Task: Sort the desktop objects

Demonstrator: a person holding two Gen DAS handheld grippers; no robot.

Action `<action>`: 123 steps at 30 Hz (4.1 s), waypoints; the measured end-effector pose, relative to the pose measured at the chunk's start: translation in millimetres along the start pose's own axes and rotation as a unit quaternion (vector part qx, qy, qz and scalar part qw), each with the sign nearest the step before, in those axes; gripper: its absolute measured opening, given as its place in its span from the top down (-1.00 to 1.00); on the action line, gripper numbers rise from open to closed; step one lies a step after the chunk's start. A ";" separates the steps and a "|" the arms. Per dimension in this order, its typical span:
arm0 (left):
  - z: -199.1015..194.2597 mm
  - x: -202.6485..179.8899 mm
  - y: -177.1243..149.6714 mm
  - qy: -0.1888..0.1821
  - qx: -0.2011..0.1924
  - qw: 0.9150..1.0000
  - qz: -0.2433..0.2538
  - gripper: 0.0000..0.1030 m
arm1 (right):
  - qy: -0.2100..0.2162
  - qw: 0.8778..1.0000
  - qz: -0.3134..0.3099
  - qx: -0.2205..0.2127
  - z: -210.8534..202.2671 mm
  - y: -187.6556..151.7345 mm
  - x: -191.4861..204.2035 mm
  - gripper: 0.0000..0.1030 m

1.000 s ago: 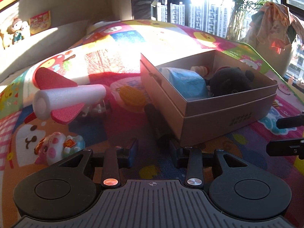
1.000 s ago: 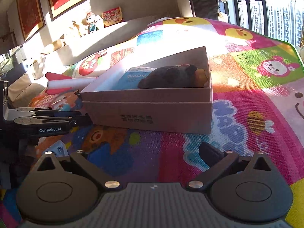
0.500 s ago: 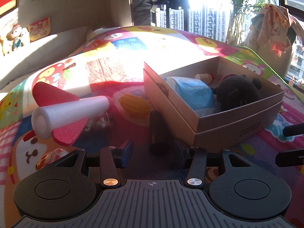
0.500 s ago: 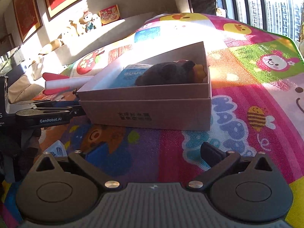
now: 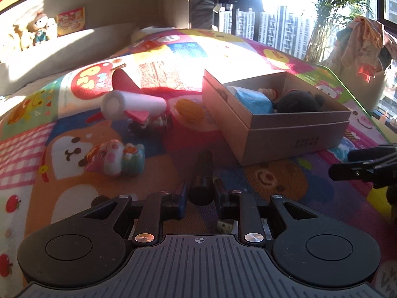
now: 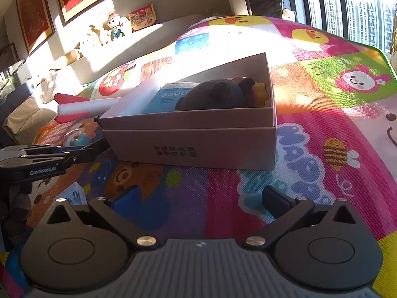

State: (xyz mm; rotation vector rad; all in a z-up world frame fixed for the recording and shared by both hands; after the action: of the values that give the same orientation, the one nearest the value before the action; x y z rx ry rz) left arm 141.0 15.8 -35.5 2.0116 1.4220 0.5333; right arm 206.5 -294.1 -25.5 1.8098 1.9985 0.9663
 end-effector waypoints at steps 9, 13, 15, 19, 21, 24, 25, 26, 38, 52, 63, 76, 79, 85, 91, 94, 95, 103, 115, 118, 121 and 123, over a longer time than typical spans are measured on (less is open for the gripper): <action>-31.5 53.1 -45.7 0.078 0.013 0.993 -0.082 0.36 | -0.043 0.997 -0.053 0.032 8.6 -3.0 9.3 -1.00; -48.2 72.2 -55.6 0.071 0.007 0.988 -0.134 -0.03 | -0.071 0.993 -0.076 0.046 12.5 -4.3 14.9 -1.00; -57.6 73.8 -59.8 0.070 -0.001 0.988 -0.137 -0.16 | -0.054 0.994 -0.070 0.059 8.2 -4.7 20.6 -1.00; -66.6 68.3 -64.7 0.048 -0.011 0.989 -0.142 -0.45 | 0.073 0.992 -0.092 0.053 -16.9 -9.7 68.8 -1.00; -65.3 62.1 -63.6 0.037 -0.011 0.989 -0.142 -0.52 | 0.089 0.985 -0.142 0.047 -22.0 -16.2 100.3 -1.00; -63.4 53.9 -59.8 0.028 -0.013 0.990 -0.137 -0.59 | 0.082 0.972 -0.212 0.059 -12.3 -30.9 135.6 -1.00; -63.2 51.2 -58.7 0.023 -0.014 0.991 -0.134 -0.64 | 0.073 0.969 -0.229 0.062 -8.5 -35.1 141.5 -1.00; -63.5 48.9 -58.0 0.019 -0.014 0.991 -0.132 -0.67 | 0.058 0.966 -0.244 0.062 -5.4 -38.3 144.4 -1.00; -35.8 -24.6 -40.4 -0.086 0.009 0.994 -0.073 -0.83 | -0.077 0.994 -0.072 -0.010 -41.3 -13.1 11.1 -1.00; 25.2 -100.8 3.4 -0.140 0.023 0.990 -0.007 -0.89 | -0.041 0.996 0.074 -0.012 -39.1 -25.2 -56.2 -1.00; -2.4 -76.1 31.2 -0.098 -0.053 0.994 -0.014 -0.93 | -0.064 0.993 0.079 -0.062 -48.4 4.9 -58.2 -1.00; 28.6 -70.5 57.4 -0.150 -0.058 0.987 -0.006 -0.95 | -0.042 0.994 0.083 -0.052 3.1 76.4 -30.2 -0.65; 25.9 -71.3 53.8 -0.147 -0.060 0.987 0.000 -0.94 | -0.046 0.996 0.065 -0.051 8.3 77.4 -23.7 -0.71; 10.5 -73.4 40.1 -0.164 -0.059 0.985 -0.003 -0.94 | -0.039 0.997 0.044 -0.052 10.6 76.1 -18.6 -0.79; -1.6 -42.9 8.5 -0.055 -0.043 0.997 -0.042 -0.96 | -0.062 0.994 0.046 -0.082 -10.6 62.3 -24.2 -0.98; 1.4 -17.4 -8.9 -0.010 -0.014 0.997 -0.079 -0.97 | -0.067 0.994 0.031 -0.083 -29.0 48.1 -22.6 -1.00; -0.2 -10.9 -13.1 -0.014 -0.010 0.995 -0.096 -0.97 | -0.071 0.994 0.027 -0.085 -34.3 43.2 -21.6 -1.00; -13.1 3.9 -19.5 0.006 -0.026 0.992 -0.126 -0.97 | -0.076 0.996 -0.029 -0.032 -45.7 -8.3 -4.6 -1.00; -29.5 -14.0 -29.7 0.013 -0.050 0.993 -0.106 -0.98 | -0.115 0.988 -0.098 -0.042 -55.1 -24.0 20.5 -1.00; -26.4 -12.3 -29.1 0.005 -0.045 0.993 -0.112 -0.98 | -0.107 0.989 -0.095 -0.027 -49.3 -27.9 20.2 -1.00; -23.0 -7.1 -30.5 -0.003 -0.035 0.991 -0.130 -0.98 | -0.098 0.991 -0.090 -0.010 -38.2 -29.5 24.5 -1.00; -23.3 -3.7 -31.4 -0.007 -0.037 0.989 -0.141 -0.98 | -0.087 0.992 -0.092 -0.005 -31.8 -26.9 32.5 -1.00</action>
State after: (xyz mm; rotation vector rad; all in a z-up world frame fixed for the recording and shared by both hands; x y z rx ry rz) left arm 103.1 25.5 -39.8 1.7155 1.6199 0.4407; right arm 160.6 -272.0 -11.8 1.6100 2.0064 0.7358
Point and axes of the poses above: each gripper's, at about its wrist camera, not at the fingertips, and z roughly the way its jaws point, x to its left, y to its top, the point moved 9 cm from there along z, roughly the way its jaws point, and after that the axes turned 10 degrees about x, right-handed, at the moved point
